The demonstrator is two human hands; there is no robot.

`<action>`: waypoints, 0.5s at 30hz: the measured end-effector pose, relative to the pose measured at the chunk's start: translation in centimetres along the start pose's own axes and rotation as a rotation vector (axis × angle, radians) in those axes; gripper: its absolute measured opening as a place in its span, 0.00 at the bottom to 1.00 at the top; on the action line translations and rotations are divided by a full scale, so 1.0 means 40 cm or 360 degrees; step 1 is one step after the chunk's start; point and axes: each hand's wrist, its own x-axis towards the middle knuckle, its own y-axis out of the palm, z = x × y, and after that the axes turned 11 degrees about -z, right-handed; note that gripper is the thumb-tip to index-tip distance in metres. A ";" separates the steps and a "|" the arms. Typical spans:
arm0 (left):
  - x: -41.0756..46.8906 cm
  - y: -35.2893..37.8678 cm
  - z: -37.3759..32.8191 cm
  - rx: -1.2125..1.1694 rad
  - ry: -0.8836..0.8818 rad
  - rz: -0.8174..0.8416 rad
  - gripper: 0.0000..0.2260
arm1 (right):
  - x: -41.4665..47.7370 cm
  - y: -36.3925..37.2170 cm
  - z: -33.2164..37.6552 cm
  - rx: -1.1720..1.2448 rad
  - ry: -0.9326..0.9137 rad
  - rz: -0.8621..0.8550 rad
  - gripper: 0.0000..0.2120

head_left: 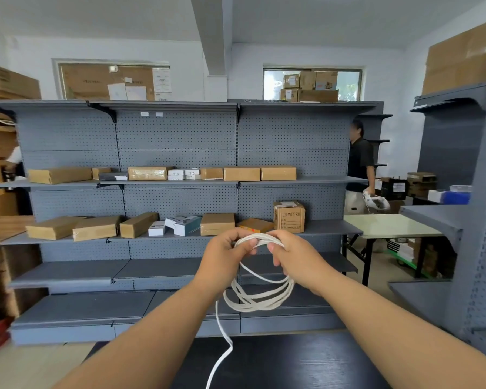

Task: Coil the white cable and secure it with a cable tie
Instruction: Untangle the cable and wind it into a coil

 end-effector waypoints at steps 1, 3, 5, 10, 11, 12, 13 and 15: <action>-0.003 -0.001 -0.002 -0.0060 -0.0024 -0.0002 0.08 | 0.002 0.002 0.004 -0.0013 -0.0002 0.0014 0.13; -0.005 -0.003 -0.003 -0.0172 -0.0077 0.0000 0.07 | 0.005 0.008 0.009 -0.0015 0.0011 0.0032 0.12; -0.004 -0.007 0.002 -0.0278 -0.0136 -0.0005 0.07 | 0.007 0.016 0.013 -0.0005 0.0026 0.0035 0.11; 0.007 -0.019 0.015 -0.0504 -0.0306 -0.0048 0.09 | 0.010 0.032 0.026 0.0044 0.0046 0.0067 0.09; 0.009 -0.022 0.017 -0.0490 -0.0299 -0.0025 0.09 | 0.012 0.034 0.028 0.0057 0.0052 0.0072 0.09; 0.010 -0.024 0.018 -0.0469 -0.0280 0.0002 0.09 | 0.014 0.035 0.030 0.0064 0.0053 0.0075 0.09; 0.012 -0.026 0.017 -0.0470 -0.0268 0.0026 0.08 | 0.016 0.036 0.032 0.0070 0.0051 0.0076 0.09; 0.015 -0.029 0.016 -0.0524 -0.0289 0.0051 0.08 | 0.022 0.037 0.034 0.0077 0.0056 0.0080 0.09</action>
